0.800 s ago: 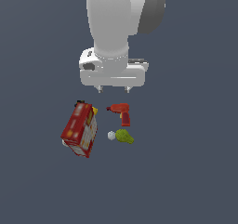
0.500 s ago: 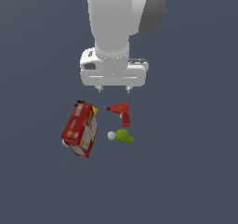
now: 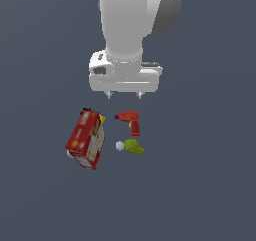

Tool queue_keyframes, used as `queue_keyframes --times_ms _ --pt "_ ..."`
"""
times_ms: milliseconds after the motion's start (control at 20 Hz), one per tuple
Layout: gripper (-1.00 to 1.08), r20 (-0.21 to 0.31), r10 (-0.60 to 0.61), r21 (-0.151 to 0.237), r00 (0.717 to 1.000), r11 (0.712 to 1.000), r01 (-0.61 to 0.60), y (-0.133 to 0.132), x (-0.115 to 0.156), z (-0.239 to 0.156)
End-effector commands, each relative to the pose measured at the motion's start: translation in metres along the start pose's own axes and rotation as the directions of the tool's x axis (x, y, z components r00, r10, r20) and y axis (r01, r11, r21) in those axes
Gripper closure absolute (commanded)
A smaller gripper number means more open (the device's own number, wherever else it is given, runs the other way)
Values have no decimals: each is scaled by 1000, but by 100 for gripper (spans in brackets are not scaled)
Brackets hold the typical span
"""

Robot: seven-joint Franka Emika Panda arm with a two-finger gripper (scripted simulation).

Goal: Pick up a designated object from a clutter of objects.

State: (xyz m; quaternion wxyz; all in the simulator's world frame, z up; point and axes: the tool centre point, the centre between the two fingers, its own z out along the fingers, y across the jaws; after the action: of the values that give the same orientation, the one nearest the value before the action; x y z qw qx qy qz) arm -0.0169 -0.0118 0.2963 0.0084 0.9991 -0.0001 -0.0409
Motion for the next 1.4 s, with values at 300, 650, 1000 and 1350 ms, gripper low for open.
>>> queue_keyframes --times_ms 300,650,1000,1350 --pt "-92 -5 52 16 999 999 -52 22 0 24" --pt "-92 -16 152 42 988 988 -152 62 -7 68" --pt "-92 -29 298 65 954 953 -296 118 -30 126" --pt "-92 -41 444 73 895 895 -440 169 -69 180"
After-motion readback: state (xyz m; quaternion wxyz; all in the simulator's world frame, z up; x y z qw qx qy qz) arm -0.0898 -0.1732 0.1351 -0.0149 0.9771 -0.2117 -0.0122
